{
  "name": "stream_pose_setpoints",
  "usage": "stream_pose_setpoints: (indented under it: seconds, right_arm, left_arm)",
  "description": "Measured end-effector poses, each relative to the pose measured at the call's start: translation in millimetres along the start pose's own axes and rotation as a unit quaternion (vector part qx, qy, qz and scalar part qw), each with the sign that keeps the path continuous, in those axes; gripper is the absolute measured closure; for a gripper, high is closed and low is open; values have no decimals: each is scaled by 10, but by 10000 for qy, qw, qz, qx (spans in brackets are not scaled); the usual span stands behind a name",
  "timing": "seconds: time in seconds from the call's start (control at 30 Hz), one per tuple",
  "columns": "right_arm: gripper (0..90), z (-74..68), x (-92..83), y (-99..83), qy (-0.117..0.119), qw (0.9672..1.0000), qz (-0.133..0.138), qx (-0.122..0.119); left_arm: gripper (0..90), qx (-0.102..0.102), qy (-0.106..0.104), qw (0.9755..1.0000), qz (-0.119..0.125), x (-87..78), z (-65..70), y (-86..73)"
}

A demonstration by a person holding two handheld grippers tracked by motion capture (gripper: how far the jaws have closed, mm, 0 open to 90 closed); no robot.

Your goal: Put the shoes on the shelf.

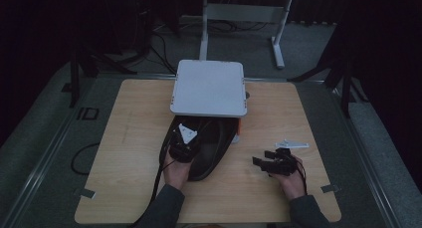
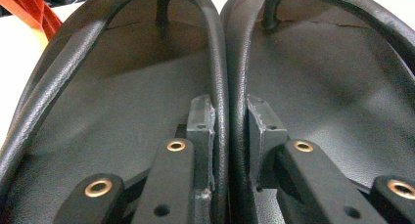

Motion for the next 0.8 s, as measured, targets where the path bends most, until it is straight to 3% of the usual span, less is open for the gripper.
stream_pose_setpoints:
  seconds: [0.37, 0.8]
  right_arm:
    - [323, -9, 21, -16, 5, 10000, -38, -12]
    - [323, 1, 18, -20, 12, 10000, -24, 17]
  left_arm:
    - [747, -184, 78, 9998, 73, 47, 20, 65]
    - [746, -327, 339, 9989, 62, 165, 50, 145]
Point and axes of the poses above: each handheld gripper's, and its own axes: x roughly forward along the jaws, y roughly out of its top, z roughly to its right, the point moved 8 cm from there along x, roughly forward along the jaws, and after that the axes turned 4 degrees about -z, right-handed, at the moved point
